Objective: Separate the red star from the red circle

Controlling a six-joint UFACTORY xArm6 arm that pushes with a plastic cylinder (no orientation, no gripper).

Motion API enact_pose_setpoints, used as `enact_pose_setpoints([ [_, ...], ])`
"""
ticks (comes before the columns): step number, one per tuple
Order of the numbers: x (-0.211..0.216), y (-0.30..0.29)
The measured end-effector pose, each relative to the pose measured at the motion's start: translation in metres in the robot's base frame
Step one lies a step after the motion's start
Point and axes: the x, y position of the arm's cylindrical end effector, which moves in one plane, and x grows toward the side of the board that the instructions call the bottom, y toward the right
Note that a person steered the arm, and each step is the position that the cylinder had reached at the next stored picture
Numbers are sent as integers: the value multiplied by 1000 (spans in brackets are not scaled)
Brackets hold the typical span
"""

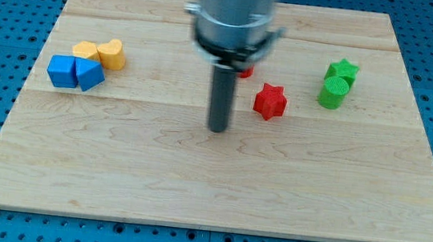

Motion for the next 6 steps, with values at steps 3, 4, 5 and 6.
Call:
enact_pose_setpoints([
  [3, -59, 87],
  [4, -45, 136],
  [5, -39, 141],
  [6, 1, 179],
])
